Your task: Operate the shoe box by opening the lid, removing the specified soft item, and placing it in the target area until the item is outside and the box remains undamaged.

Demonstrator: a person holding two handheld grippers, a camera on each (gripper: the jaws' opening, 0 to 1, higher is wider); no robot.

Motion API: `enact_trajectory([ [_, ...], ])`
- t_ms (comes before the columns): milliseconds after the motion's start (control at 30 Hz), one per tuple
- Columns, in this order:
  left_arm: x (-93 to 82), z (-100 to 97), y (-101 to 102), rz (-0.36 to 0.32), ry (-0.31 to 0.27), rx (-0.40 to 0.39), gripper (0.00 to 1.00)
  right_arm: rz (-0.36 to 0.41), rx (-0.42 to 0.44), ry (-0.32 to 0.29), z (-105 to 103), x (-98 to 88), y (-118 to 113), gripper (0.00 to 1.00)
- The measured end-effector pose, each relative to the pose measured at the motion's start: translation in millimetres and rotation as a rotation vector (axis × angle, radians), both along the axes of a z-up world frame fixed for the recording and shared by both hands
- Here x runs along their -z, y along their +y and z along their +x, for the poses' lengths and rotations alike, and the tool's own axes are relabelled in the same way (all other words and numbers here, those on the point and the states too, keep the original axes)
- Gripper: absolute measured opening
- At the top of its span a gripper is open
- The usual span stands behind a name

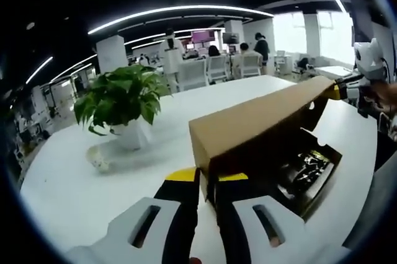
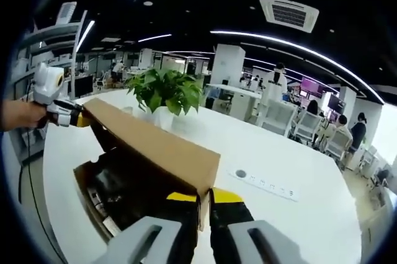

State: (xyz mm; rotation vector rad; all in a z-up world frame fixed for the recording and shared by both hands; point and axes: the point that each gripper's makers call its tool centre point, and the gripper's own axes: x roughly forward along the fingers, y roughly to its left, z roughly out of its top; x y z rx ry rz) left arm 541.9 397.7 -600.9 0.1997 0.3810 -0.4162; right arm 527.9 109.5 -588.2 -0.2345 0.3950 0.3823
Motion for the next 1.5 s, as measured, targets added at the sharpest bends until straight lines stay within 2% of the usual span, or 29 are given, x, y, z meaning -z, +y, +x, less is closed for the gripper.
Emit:
enact_trajectory([
  [300,31.2,-6.1,5.1,0.002,0.064,-0.023,0.06,0.018,0.003,0.016,-3.5,-2.4,2.8,0.00],
  [600,51.3,-10.2,3.4,0.032,0.103,-0.015,0.06,0.038,0.005,0.031,-4.8,-6.9,5.2,0.00],
  [1233,70.8,0.4,8.9,0.080,0.140,-0.052,0.07,0.074,0.018,0.052,-2.7,-6.0,2.1,0.00],
  [1500,75.8,3.4,7.8,0.073,0.147,-0.055,0.07,0.092,0.023,0.056,1.6,-5.4,0.0,0.00],
])
